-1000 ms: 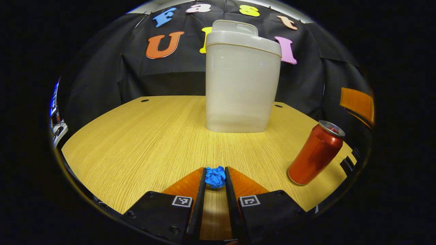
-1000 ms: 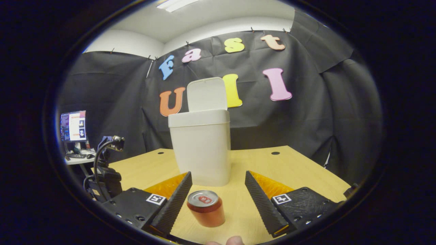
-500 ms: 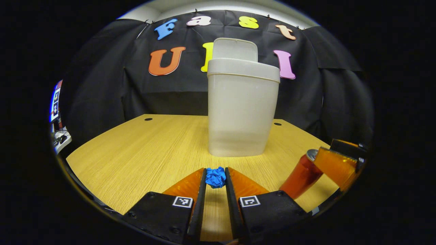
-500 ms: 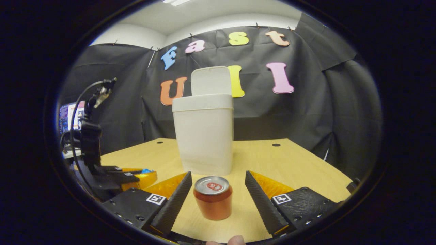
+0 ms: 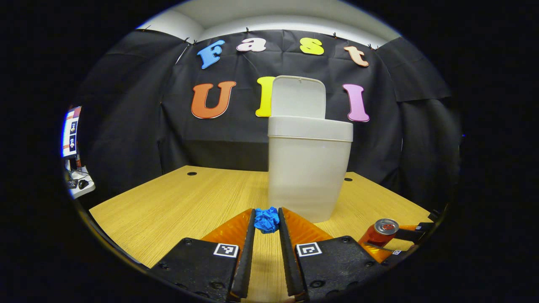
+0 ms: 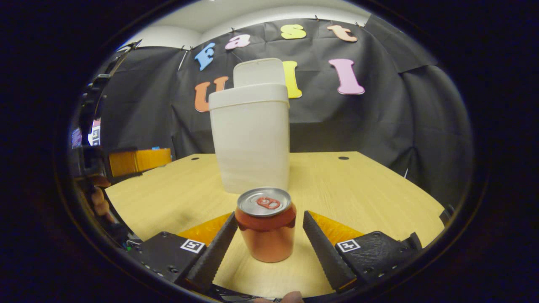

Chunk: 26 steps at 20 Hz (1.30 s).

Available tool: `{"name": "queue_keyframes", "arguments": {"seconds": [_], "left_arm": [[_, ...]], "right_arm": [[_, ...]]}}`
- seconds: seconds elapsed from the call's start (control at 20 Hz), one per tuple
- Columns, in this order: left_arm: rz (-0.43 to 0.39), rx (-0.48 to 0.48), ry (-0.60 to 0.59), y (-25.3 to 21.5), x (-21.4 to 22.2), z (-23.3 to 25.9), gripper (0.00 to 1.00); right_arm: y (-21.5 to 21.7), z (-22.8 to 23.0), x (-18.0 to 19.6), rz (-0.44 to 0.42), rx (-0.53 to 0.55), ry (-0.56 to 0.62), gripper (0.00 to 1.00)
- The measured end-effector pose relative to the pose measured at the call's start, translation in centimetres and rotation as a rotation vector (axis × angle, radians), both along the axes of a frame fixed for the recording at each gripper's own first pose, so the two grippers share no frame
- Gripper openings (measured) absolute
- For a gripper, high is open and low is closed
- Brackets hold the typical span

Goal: Press the lid of the desktop garbage bin to open it, pick up the crumpled paper on the desktop and throw it into the bin, then pick up the pop can on the desktop and drop it into the bin, and finally close the garbage bin lid.

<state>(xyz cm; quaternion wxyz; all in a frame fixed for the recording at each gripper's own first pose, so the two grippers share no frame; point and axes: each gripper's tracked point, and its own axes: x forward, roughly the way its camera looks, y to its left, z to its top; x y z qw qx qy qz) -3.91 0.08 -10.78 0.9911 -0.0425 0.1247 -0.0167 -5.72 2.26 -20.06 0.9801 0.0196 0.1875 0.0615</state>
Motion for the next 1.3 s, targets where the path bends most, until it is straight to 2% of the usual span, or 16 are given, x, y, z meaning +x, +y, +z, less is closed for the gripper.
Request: {"name": "queue_keyframes", "arguments": {"seconds": [0.4,0.55,0.6,0.65,0.85,0.9,0.95,1.3], "left_arm": [[-0.005,0.008,-0.120,0.0,1.4,5.1,0.36],[-0.016,0.015,-0.179,-0.2,2.3,7.6,0.35],[-0.027,0.015,-0.187,-0.4,2.7,8.1,0.36],[-0.037,0.015,-0.193,-0.7,2.9,8.5,0.36],[-0.070,0.018,-0.216,-1.8,4.9,10.1,0.35],[-0.077,0.023,-0.221,-2.0,5.4,10.6,0.31],[-0.082,0.026,-0.233,-2.3,6.0,11.3,0.35],[-0.101,0.026,-0.309,-3.5,11.1,16.3,0.35]], "right_arm": [[-0.2,-3.9,0.2,-0.020,0.023,0.138,0.98],[0.0,-4.7,0.1,-0.017,0.040,0.167,0.95],[0.0,-4.7,0.2,-0.017,0.039,0.169,0.89],[-0.1,-4.8,0.1,-0.012,0.034,0.171,0.84],[-0.5,-3.5,0.8,-0.002,0.040,0.141,0.83],[-0.6,-3.0,1.1,0.001,0.039,0.126,0.83],[-0.7,-2.5,1.3,0.002,0.034,0.108,0.83],[-0.6,0.6,3.2,0.048,0.029,0.049,0.83]]}}
